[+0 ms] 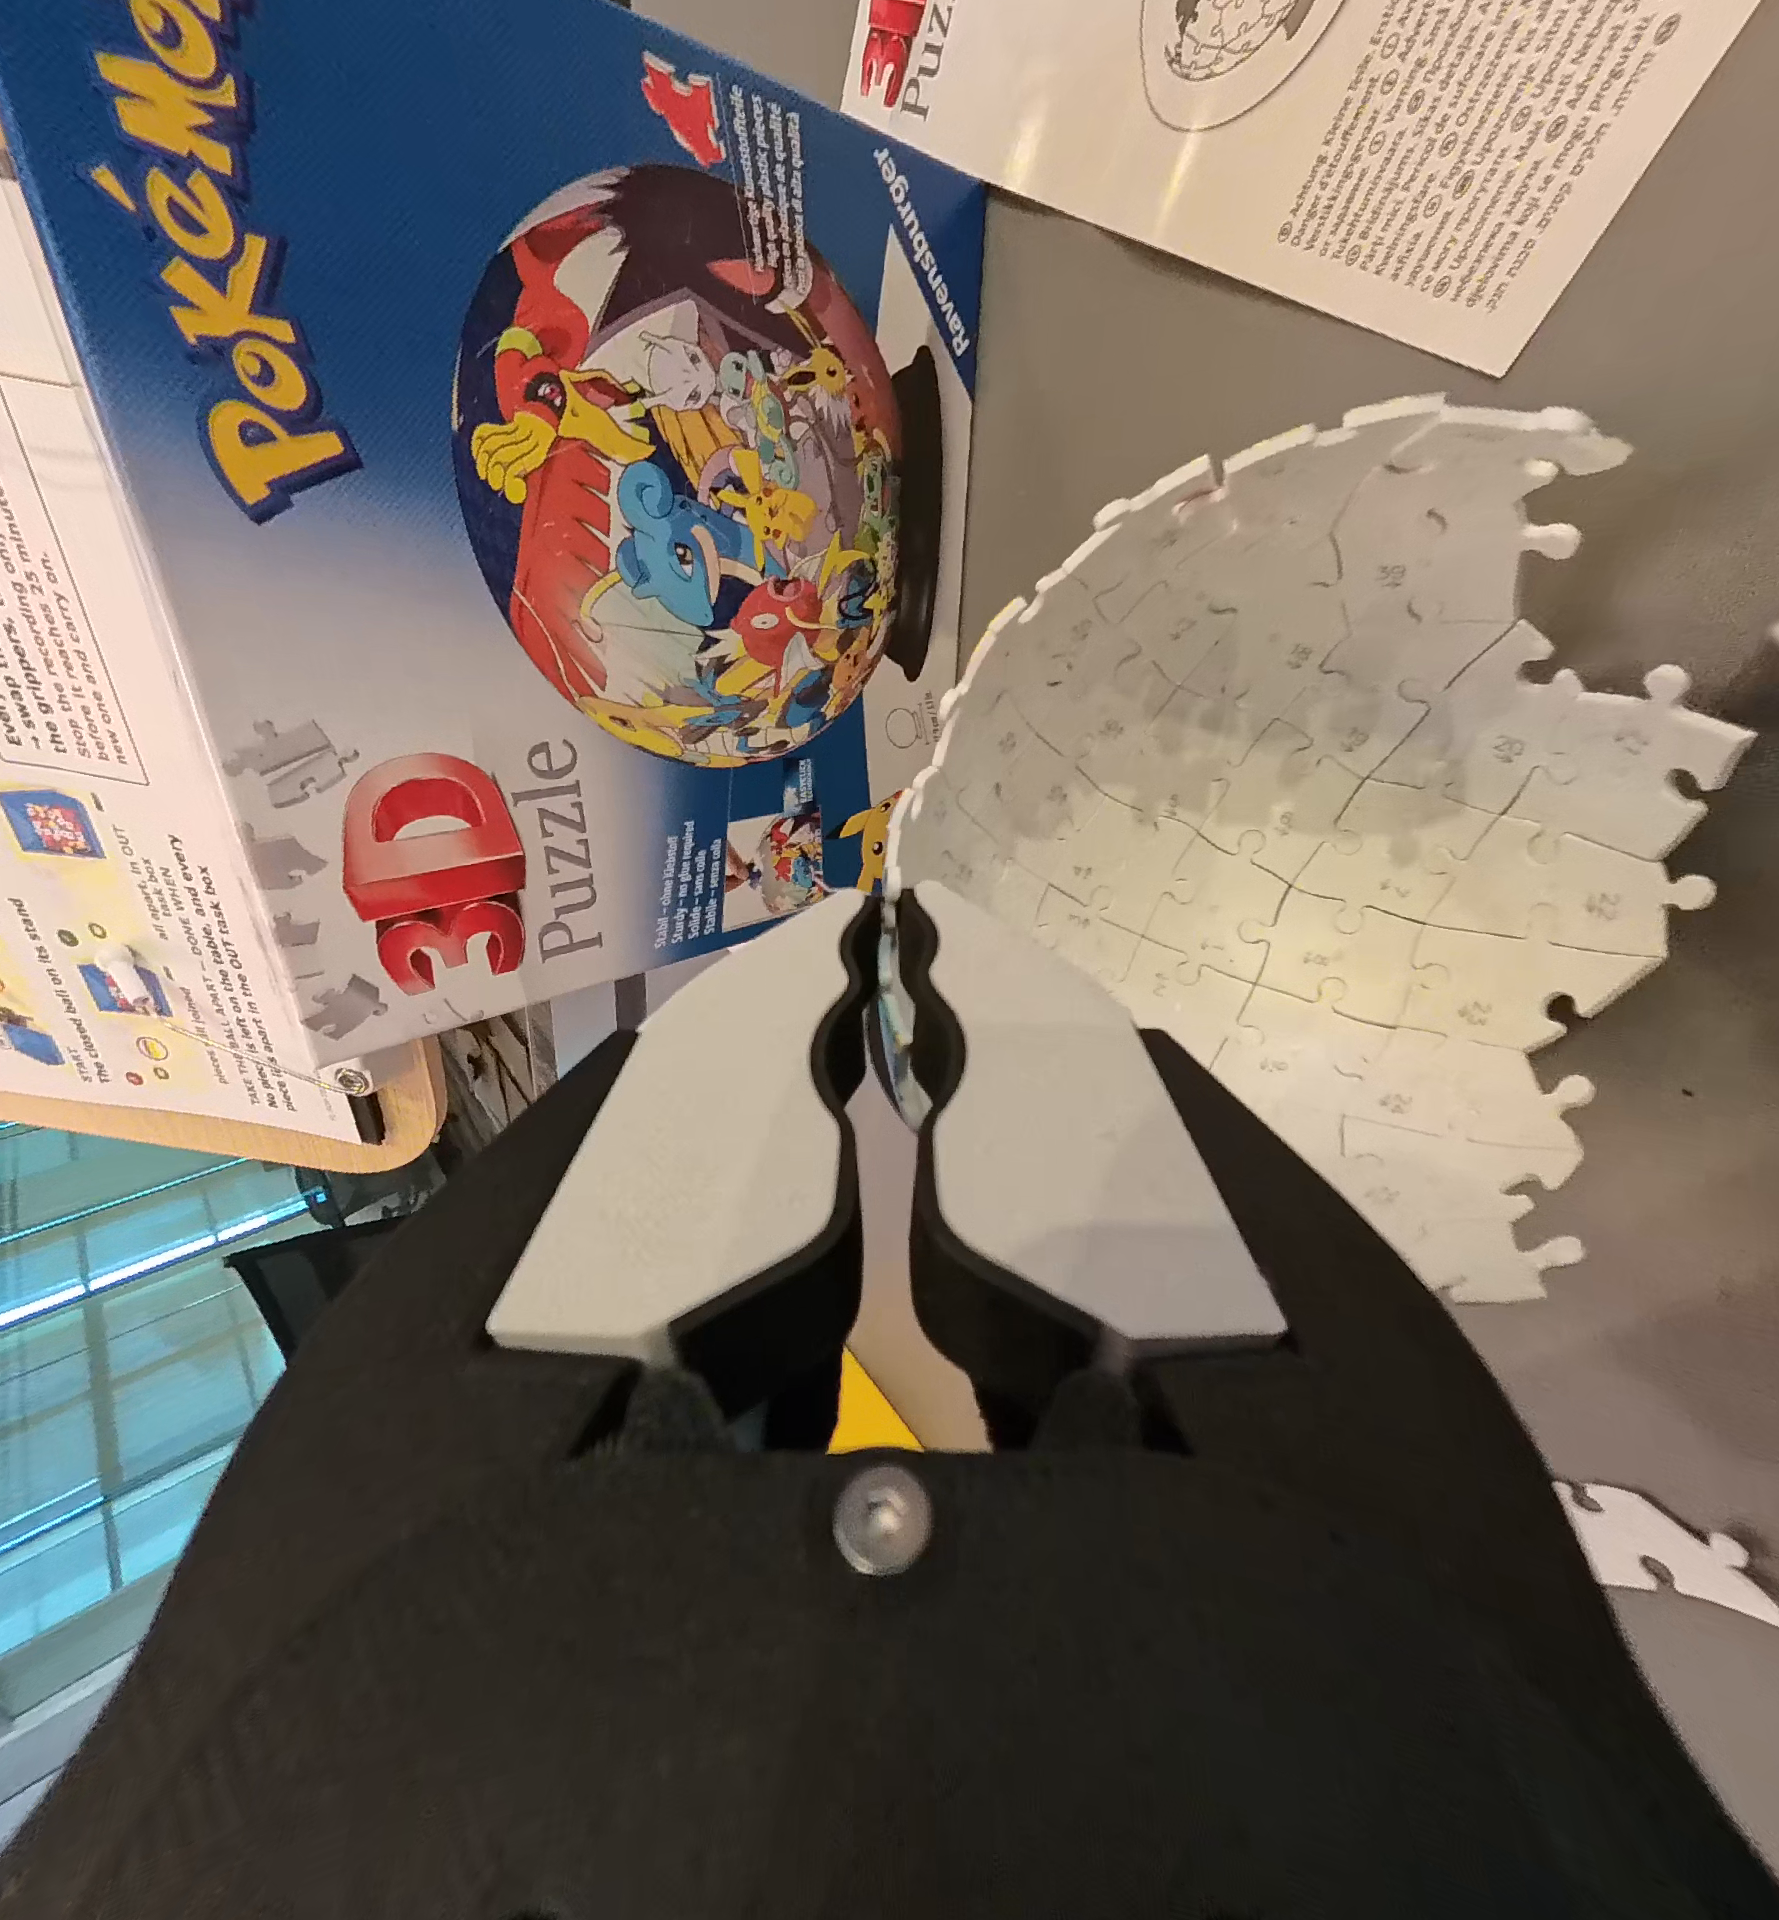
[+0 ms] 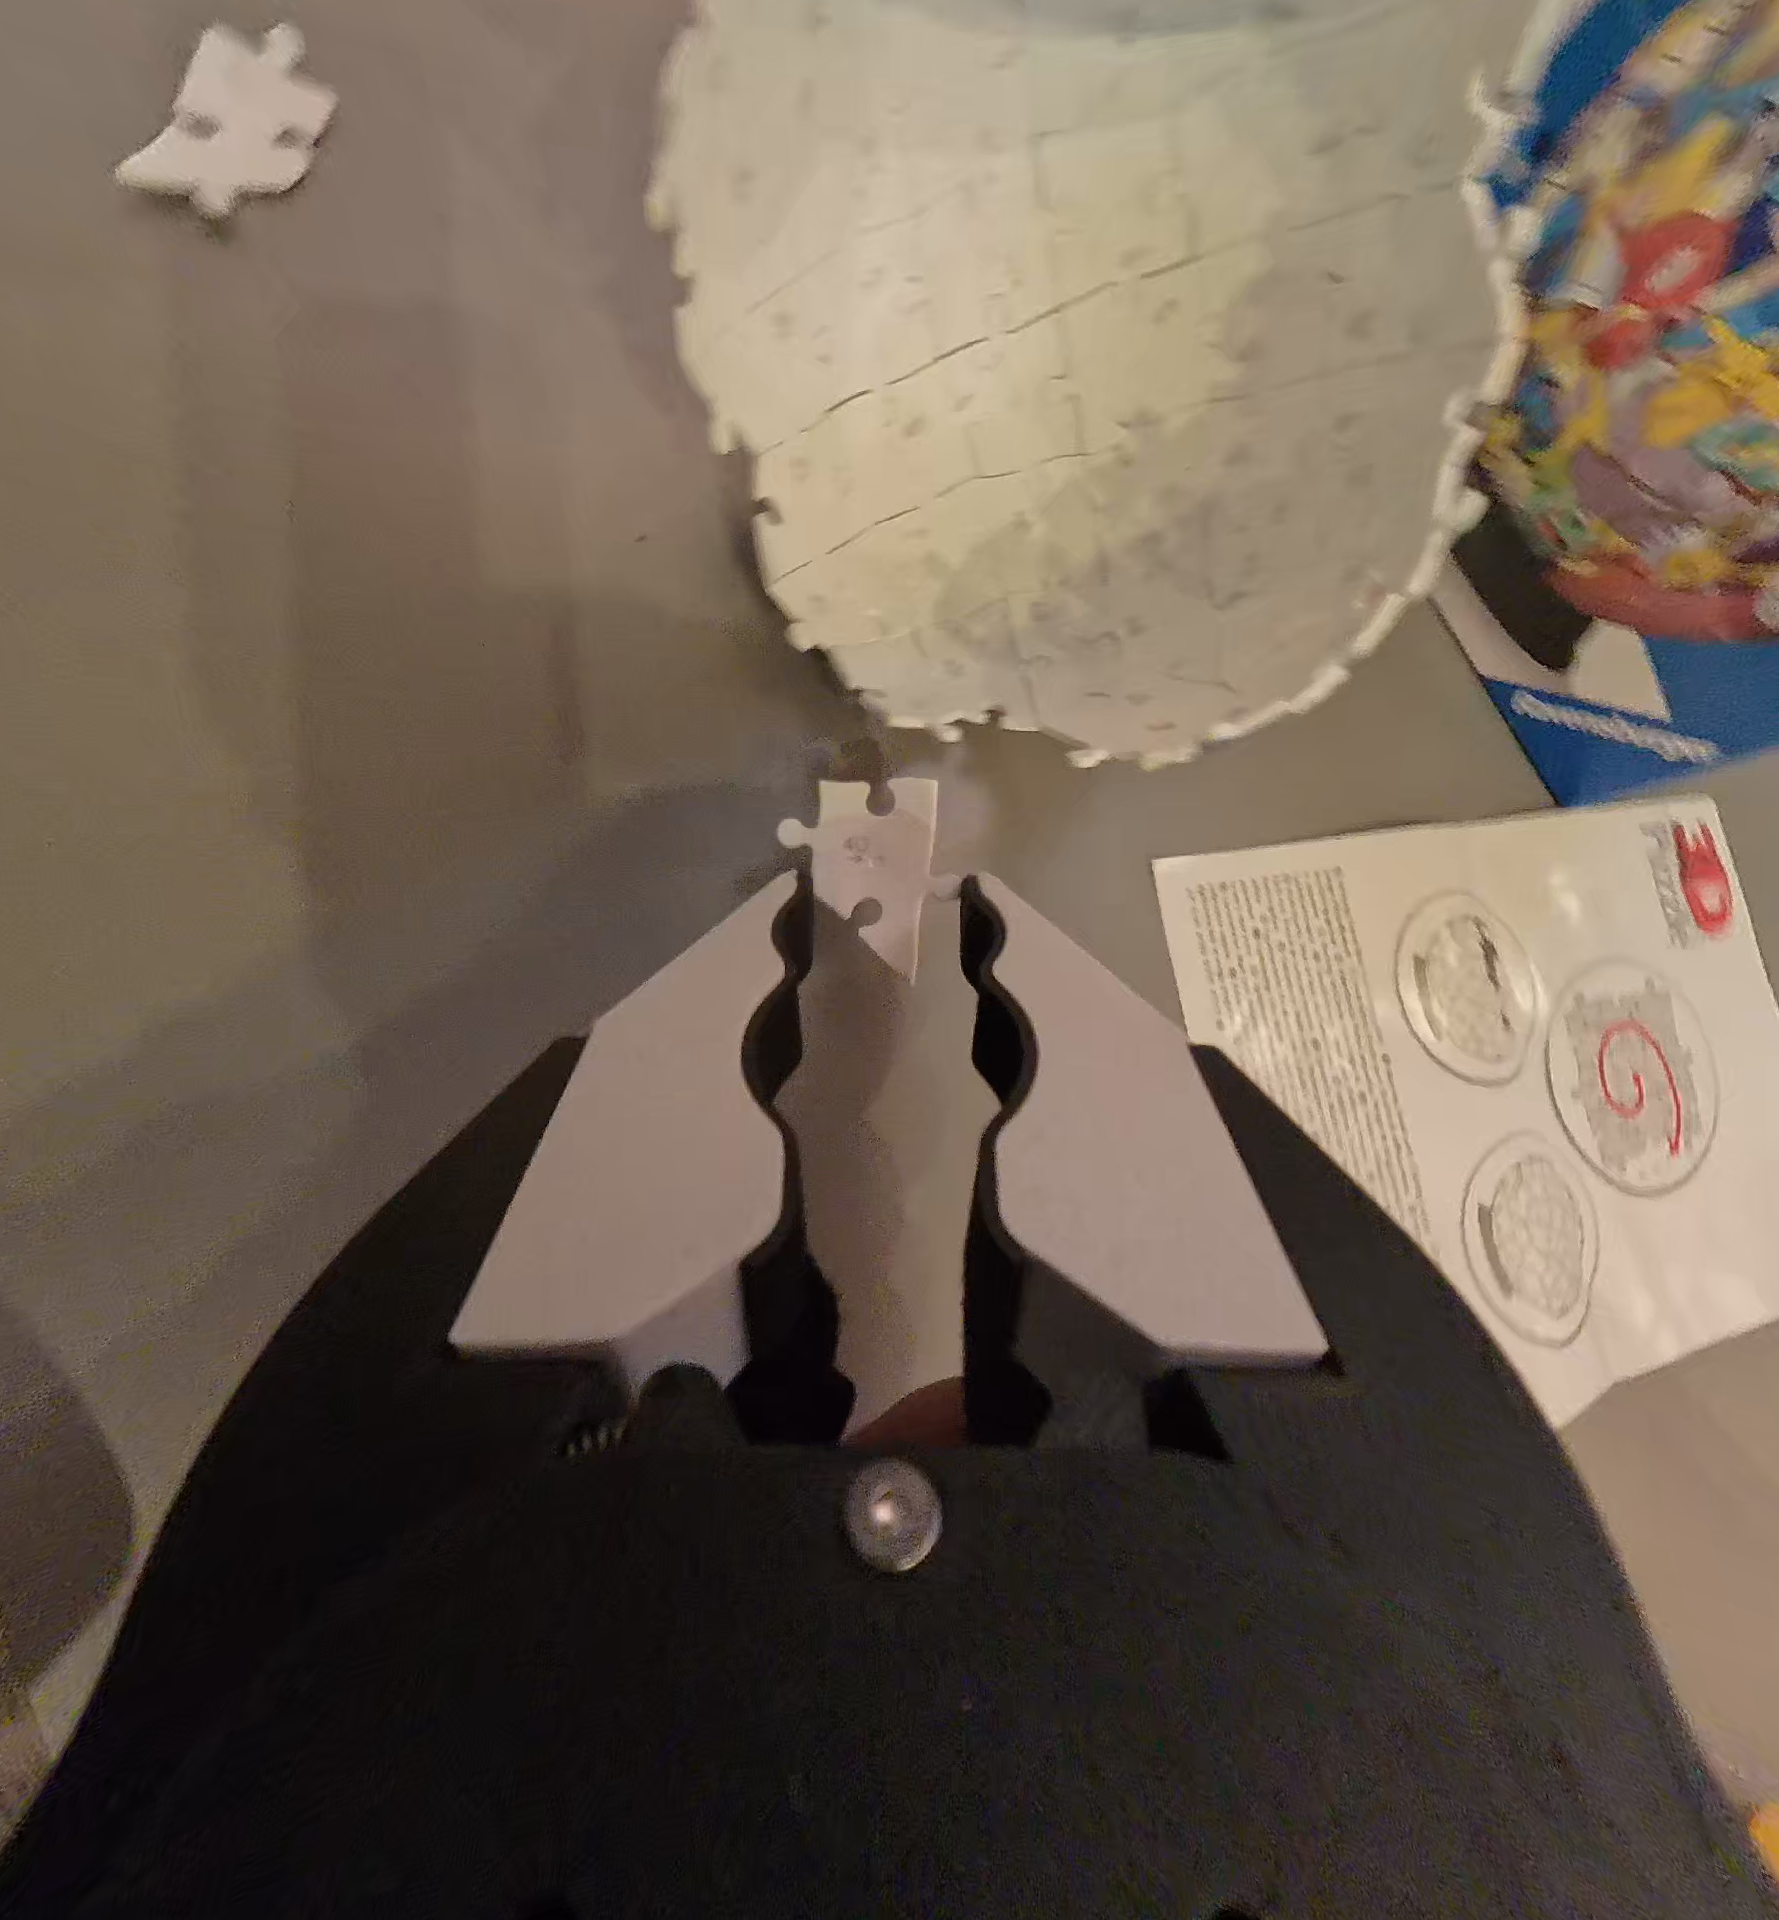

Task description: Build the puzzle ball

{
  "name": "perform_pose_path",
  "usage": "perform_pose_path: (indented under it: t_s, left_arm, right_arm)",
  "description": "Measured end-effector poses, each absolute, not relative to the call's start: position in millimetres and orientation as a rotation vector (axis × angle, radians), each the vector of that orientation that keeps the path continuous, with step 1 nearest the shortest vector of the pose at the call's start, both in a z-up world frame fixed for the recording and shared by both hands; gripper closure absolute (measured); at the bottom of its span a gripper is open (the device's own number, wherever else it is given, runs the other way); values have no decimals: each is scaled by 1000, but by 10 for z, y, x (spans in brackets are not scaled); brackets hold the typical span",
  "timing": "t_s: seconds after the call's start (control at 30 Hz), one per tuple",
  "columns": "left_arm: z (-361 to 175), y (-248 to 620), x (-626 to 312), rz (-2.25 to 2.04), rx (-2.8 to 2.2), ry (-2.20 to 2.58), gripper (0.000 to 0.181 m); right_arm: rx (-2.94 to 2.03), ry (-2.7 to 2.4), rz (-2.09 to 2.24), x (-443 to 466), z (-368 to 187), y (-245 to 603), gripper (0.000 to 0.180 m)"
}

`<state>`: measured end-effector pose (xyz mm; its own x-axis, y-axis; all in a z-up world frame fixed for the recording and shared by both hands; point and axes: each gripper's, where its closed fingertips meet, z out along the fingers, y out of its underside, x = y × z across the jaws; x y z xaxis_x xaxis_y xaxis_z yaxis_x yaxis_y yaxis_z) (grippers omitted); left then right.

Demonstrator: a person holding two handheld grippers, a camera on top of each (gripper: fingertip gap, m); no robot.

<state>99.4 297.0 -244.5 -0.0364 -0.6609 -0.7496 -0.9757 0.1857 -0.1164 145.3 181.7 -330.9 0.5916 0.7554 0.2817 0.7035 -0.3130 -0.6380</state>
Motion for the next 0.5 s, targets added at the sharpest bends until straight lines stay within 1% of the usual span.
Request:
perform_pose_path:
  t_s: [0.03,0.13,0.27,0.37,0.43,0.5]
  left_arm:
    - [-2444,2970,994,578,-1545,1771,178]
    - [-2447,2973,993,582,-1543,1772,178]
    - [-2448,2972,994,583,-1545,1773,178]
    - [-2449,2972,999,580,-1546,1771,178]
    - [-2450,2971,1009,576,-1543,1773,178]
    - [-2446,2964,1021,573,-1540,1775,178]
  right_arm:
    - [-2060,-1230,82,1452,-3338,1795,153]
    - [-2049,-1386,71,1486,-3427,1801,153]
    - [-2060,-1430,81,1509,-3431,1858,153]
    - [-2142,-1342,105,1555,-3409,1830,143]
    - [-2172,-1276,120,1569,-3394,1776,142]
    - [-2234,-1182,122,1590,-3397,1724,145]
